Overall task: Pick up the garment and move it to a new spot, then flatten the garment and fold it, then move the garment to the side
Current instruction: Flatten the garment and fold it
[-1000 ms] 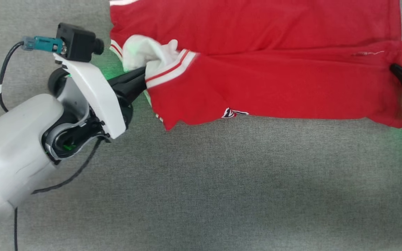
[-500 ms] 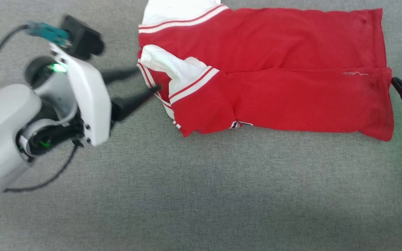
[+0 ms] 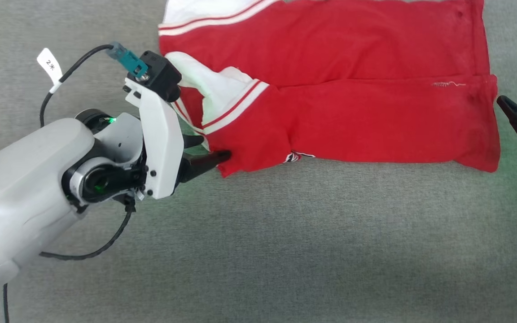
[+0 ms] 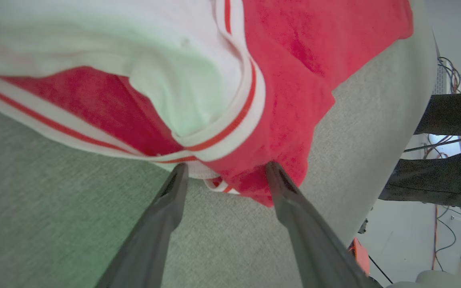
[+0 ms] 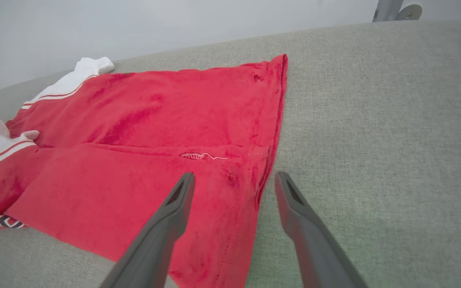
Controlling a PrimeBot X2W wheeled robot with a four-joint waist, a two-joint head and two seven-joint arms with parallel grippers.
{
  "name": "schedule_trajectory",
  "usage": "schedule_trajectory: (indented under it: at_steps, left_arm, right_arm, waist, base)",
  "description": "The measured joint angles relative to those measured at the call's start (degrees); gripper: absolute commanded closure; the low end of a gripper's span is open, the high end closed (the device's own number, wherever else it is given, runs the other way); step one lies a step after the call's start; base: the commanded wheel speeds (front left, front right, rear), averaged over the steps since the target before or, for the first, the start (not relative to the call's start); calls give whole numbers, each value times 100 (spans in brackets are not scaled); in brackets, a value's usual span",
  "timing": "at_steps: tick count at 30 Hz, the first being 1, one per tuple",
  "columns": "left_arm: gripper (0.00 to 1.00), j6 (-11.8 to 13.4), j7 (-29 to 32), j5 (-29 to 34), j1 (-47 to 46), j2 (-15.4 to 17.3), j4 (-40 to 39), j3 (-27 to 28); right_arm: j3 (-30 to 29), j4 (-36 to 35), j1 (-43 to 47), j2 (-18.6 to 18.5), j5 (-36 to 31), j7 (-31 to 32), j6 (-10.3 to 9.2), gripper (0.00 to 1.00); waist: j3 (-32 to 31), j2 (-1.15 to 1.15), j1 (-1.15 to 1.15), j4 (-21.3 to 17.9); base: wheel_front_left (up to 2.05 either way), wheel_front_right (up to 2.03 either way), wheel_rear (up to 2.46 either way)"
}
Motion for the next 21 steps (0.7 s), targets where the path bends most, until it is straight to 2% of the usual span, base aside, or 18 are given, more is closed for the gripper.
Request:
schedule_trajectory:
  at_steps: [4, 13, 14, 15, 16, 17, 18, 21]
  left_arm:
    - [0, 140, 336, 83, -15, -136, 420, 7]
    - [0, 60, 725, 21, -114, -403, 903, 94]
    - [11, 34, 765, 26, -126, -439, 951, 104]
    - [40, 15, 804, 29, -140, -466, 1006, 115]
    - [58, -18, 851, 21, -152, -488, 1057, 129]
    - [87, -59, 890, 2, -167, -503, 1101, 142]
    - [100, -76, 902, -22, -179, -520, 1148, 152]
    - [100, -190, 938, -38, -203, -612, 1262, 163]
  right_arm:
    - [15, -19, -6, 3, 26, -29, 0, 0]
    - [68, -81, -81, -4, 48, -69, 0, 0]
    - [73, -98, -93, -9, 48, -68, 0, 0]
    - [80, -124, -103, -11, 46, -68, 0, 0]
    - [86, -142, -114, -16, 41, -67, 0, 0]
    - [91, -155, -121, -22, 35, -64, 0, 0]
    - [101, -167, -123, -27, 20, -44, 0, 0]
    - [114, -191, -157, -38, -15, -36, 0, 0]
  waist:
    - [121, 0, 0, -114]
    - [291, 0, 0, -265]
    - [306, 0, 0, -268]
    - [320, 0, 0, -272]
    - [337, 0, 0, -276]
    - [354, 1, 0, -280]
    - [368, 1, 0, -285]
    - [401, 0, 0, -296]
  base:
    - [0, 0, 0]
    - [0, 0, 0]
    - [0, 0, 0]
    - [0, 0, 0]
    - [0, 0, 0]
    - [0, 0, 0]
    - [0, 0, 0]
    - [0, 0, 0]
